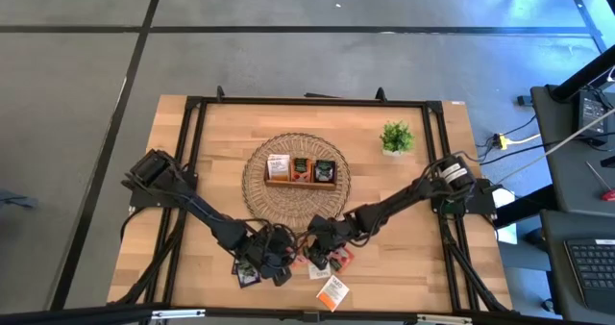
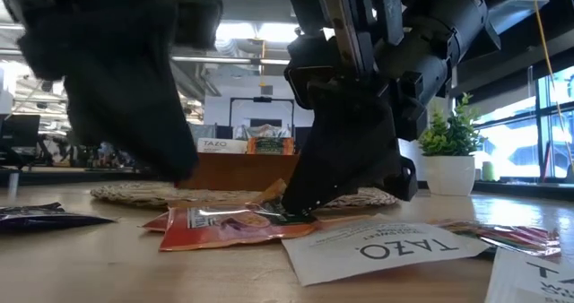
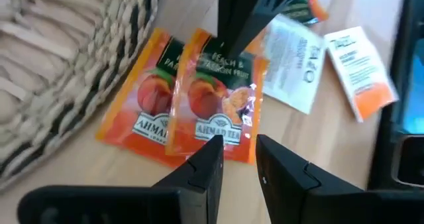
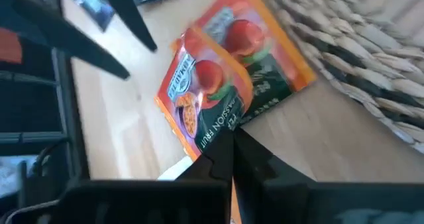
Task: Pick & Place Tea
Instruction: Put the orange tea bag into the middle section of the wooden organizer
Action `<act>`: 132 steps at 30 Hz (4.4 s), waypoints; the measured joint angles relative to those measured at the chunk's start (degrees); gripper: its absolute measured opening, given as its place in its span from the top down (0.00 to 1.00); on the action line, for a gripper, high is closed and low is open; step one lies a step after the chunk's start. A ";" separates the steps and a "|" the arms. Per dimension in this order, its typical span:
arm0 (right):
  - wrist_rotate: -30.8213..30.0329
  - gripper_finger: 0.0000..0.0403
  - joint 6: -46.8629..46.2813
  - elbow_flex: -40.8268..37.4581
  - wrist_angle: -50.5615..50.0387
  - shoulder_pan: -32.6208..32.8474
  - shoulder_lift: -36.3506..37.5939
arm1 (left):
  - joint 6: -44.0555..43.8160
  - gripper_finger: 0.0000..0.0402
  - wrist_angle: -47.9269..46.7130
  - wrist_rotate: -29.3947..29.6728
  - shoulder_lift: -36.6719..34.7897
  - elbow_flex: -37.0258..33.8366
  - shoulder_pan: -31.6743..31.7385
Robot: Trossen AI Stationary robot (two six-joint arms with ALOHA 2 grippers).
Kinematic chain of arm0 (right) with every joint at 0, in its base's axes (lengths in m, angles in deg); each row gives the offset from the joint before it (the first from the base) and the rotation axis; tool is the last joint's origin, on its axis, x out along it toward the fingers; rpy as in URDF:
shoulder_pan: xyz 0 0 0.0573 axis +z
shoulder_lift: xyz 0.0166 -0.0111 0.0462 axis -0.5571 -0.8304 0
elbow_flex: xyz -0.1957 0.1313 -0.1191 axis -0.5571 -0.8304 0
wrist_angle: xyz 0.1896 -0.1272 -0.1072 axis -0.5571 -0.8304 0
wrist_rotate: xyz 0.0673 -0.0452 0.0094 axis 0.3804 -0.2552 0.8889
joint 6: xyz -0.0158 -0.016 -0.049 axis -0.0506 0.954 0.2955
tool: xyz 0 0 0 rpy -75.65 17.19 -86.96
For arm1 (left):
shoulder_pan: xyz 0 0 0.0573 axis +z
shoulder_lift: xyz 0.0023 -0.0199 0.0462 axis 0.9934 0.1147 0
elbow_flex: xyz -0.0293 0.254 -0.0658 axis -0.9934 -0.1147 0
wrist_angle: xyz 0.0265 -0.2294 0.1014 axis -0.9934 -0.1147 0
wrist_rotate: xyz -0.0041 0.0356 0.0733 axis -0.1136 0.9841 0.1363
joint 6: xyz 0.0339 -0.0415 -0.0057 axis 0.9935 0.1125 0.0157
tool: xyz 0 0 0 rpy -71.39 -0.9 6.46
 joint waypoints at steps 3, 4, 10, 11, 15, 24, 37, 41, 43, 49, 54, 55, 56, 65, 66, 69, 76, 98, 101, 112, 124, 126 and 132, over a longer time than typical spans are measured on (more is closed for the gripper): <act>0.79 0.99 2.61 0.72 -0.84 -0.61 1.57 | 1.82 0.79 -2.65 0.76 -3.40 0.00 -0.09; 0.78 0.99 3.59 1.05 -1.48 -0.88 2.57 | 2.45 0.79 -4.00 1.22 -4.73 0.02 -0.09; 0.60 1.00 12.06 6.30 -13.96 -4.28 8.96 | 6.23 0.78 -11.60 2.69 -13.59 0.09 -0.11; 0.39 1.00 14.37 7.91 -18.36 -5.12 9.95 | 7.01 0.78 -12.99 2.68 -15.08 0.07 -0.24; -2.51 1.00 24.21 17.69 -36.76 -9.32 11.49 | 11.13 0.78 -14.90 2.95 -20.09 0.07 -0.44; -4.95 1.00 41.65 33.77 -57.66 -22.46 9.23 | 22.58 0.79 -16.09 3.79 -24.89 0.07 -0.35; -0.81 1.00 49.07 34.40 -60.18 -29.21 6.56 | 21.81 0.79 -26.28 3.65 -24.98 0.07 -0.18; -0.78 1.00 50.46 37.96 -62.18 -29.08 5.02 | 21.91 0.79 -27.73 3.62 -24.98 0.07 0.76; -0.76 1.00 51.32 40.61 -63.03 -29.08 3.62 | 22.13 0.79 -28.31 3.66 -24.98 0.07 1.39; -0.67 1.00 54.02 46.71 -68.17 -29.08 -1.97 | 22.22 0.79 -28.73 3.48 -24.98 0.07 3.60; -0.73 1.00 56.72 48.80 -72.41 -28.95 -6.33 | 22.29 0.79 -28.69 2.95 -24.98 0.07 3.80; -0.73 1.00 57.24 48.93 -72.97 -28.92 -6.80 | 22.29 0.79 -28.69 2.94 -24.98 0.07 3.78; -0.73 1.00 57.69 48.93 -73.54 -28.90 -7.23 | 22.29 0.79 -28.69 2.90 -24.98 0.07 3.76; -0.73 0.91 58.27 48.78 -71.36 -28.90 -7.79 | 22.25 0.79 -28.21 2.90 -24.98 0.07 3.76; -0.73 0.91 58.33 48.86 -71.28 -28.90 -7.79 | 22.25 0.79 -28.18 2.93 -24.97 0.07 3.76; -0.76 0.89 58.55 48.97 -70.54 -28.90 -7.79 | 22.23 0.79 -28.19 2.90 -24.98 0.07 3.76; -0.11 0.79 59.78 48.97 -65.01 -28.90 -7.79 | 22.23 0.79 -28.19 2.93 -24.96 0.07 3.76; 4.67 0.76 48.08 17.54 -39.27 -28.24 15.62 | 22.27 0.79 -28.21 1.83 -24.96 0.07 2.82; 4.85 0.76 47.80 10.27 -28.91 -27.56 18.41 | 22.32 0.79 -28.29 2.03 -24.96 0.07 2.56; -1.18 0.75 41.85 -1.96 -17.91 -26.87 18.73 | 23.38 0.79 -28.35 3.31 -24.94 0.07 2.62; -1.26 0.75 41.75 -5.23 -13.41 -26.85 18.83 | 23.82 0.78 -28.41 4.87 -24.94 0.07 2.62; -1.26 0.75 41.78 -5.23 -13.13 -26.83 18.83 | 23.82 0.78 -28.38 5.19 -24.94 0.07 2.62; -1.23 0.75 40.43 -5.22 -10.74 -26.83 16.87 | 23.82 0.78 -28.23 5.22 -24.94 0.07 2.62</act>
